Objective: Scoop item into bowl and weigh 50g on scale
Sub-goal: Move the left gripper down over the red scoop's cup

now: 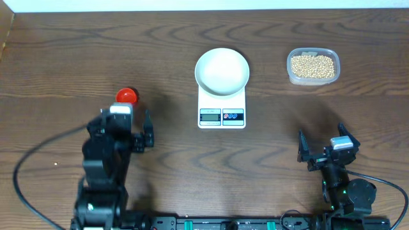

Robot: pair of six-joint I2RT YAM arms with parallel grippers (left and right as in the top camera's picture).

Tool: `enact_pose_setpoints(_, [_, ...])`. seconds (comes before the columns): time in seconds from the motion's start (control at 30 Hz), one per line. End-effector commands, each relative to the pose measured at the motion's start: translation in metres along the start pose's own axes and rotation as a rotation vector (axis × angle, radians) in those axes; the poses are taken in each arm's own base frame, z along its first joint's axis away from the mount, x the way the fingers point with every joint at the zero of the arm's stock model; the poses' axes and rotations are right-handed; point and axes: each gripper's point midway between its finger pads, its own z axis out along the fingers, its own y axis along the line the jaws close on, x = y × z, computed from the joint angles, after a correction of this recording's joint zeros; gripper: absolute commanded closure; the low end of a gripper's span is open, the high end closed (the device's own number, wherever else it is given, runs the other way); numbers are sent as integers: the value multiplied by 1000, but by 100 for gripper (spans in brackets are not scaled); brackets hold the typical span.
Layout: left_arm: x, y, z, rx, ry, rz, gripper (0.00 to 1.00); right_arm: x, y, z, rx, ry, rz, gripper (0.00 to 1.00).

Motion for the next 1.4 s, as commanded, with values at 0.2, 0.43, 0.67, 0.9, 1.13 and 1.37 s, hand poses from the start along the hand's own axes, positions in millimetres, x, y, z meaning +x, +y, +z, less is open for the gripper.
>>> enact_pose_setpoints(0.2, [-79, -6, 24, 91, 178, -8, 1, 1, 1, 0, -3, -1, -13, 1])
enact_pose_setpoints(0.43, [-105, -10, 38, 221, 431, -82, 1, 1, 1, 0, -3, -1, -14, 1])
enact_pose_setpoints(0.67, [-120, -11, 55, 291, 501, -139, 1, 1, 1, 0, -3, -1, -14, 1])
enact_pose_setpoints(0.9, [-113, -9, 58, 265, 535, -185, 1, 1, 1, 0, -3, -1, -14, 1])
enact_pose_setpoints(1.13, [-71, 19, 77, 157, 678, -96, 1, 1, 1, 0, -3, -1, -13, 1])
enact_pose_setpoints(1.37, [-20, 53, 113, 147, 831, -107, 1, 1, 1, 0, -3, -1, -13, 1])
